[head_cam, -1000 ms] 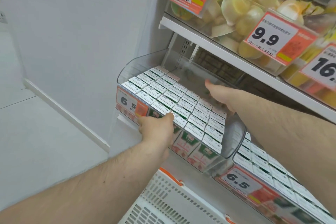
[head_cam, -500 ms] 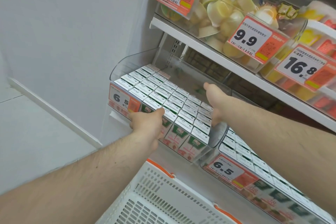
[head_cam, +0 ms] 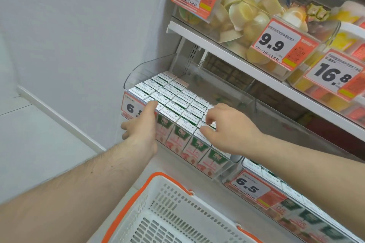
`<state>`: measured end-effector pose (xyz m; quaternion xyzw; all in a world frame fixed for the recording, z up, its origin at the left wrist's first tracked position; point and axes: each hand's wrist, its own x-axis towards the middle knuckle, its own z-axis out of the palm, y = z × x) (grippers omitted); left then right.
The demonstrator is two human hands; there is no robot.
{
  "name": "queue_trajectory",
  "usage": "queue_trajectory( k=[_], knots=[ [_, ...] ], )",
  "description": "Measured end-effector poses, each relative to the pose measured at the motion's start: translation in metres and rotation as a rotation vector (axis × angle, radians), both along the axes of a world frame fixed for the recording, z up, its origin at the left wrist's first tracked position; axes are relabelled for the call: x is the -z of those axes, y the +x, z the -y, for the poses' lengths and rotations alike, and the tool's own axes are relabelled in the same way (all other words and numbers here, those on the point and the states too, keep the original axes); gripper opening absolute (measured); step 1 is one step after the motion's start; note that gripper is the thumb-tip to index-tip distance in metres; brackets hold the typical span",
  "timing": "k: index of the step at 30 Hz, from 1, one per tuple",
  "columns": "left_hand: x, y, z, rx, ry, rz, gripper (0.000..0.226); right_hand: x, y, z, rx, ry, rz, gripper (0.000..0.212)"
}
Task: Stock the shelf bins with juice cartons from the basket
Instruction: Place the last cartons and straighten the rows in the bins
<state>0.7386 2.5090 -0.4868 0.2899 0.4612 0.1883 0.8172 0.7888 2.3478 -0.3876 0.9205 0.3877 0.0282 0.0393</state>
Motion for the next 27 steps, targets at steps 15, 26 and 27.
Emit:
queue_trajectory(
  k=[15,26,27],
  knots=[
    [0.004,0.013,-0.013,0.011,0.068,0.102,0.087,0.042,0.013,-0.052,-0.295,-0.226,0.226,0.044],
    [-0.006,0.021,-0.014,0.132,0.126,0.206,0.043,0.037,0.053,-0.056,-0.320,-0.201,0.190,0.046],
    [-0.006,0.021,-0.013,0.140,0.153,0.194,0.035,0.037,0.056,-0.057,-0.328,-0.196,0.192,0.046]
  ],
)
